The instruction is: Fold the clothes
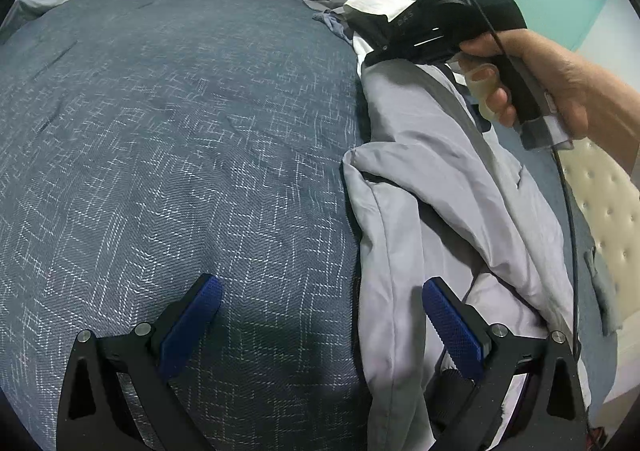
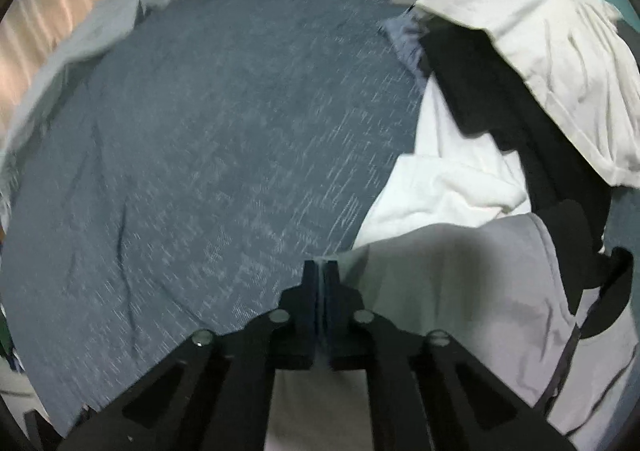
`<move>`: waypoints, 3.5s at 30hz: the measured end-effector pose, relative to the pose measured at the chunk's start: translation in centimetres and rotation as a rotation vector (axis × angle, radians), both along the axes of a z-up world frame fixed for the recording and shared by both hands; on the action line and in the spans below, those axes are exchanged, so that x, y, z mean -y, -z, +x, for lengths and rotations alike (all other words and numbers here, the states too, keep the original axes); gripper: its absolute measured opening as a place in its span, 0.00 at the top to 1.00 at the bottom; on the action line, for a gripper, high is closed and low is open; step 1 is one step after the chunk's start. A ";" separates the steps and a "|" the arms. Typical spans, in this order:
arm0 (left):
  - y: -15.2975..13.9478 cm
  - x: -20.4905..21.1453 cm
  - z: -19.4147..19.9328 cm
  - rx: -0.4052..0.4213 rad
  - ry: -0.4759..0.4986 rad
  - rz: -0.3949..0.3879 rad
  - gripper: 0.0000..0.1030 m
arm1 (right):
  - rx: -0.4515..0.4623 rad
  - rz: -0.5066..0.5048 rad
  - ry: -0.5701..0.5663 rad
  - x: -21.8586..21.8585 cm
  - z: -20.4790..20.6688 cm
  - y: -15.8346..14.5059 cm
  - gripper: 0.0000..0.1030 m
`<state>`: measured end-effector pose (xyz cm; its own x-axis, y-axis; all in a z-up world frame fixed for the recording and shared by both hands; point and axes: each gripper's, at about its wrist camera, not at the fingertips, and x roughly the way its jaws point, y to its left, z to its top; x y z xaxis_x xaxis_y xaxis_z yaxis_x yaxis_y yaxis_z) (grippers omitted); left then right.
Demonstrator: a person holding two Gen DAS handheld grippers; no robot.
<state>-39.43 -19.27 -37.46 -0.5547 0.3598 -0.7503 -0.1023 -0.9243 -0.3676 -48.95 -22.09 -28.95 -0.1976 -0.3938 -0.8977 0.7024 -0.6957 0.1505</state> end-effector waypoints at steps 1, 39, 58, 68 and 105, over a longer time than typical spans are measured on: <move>0.0 0.1 0.0 0.000 0.000 0.000 0.00 | 0.003 -0.046 0.044 -0.8 -0.5 -0.4 0.99; -2.7 7.5 2.1 -0.059 -0.200 0.028 0.00 | 0.018 -0.094 -0.207 -7.7 19.4 -0.7 0.96; -3.0 2.7 1.4 -0.083 -0.046 -0.042 0.00 | 0.035 -0.261 0.145 -23.7 19.8 -1.1 0.95; -4.1 -0.7 2.3 -0.180 -0.008 -0.132 0.00 | 0.022 -0.349 0.275 -31.4 22.1 -1.0 0.95; -5.6 -3.7 -1.0 -0.146 0.091 -0.339 0.15 | 0.012 -0.603 0.447 -40.2 24.1 -1.3 0.94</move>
<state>-40.40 -15.59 -31.91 -0.6419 0.1572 -0.7505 -0.2179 -0.9758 -0.0180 -24.87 18.16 -27.65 -0.4459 -0.7027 -0.5545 0.3684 -0.7086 0.6018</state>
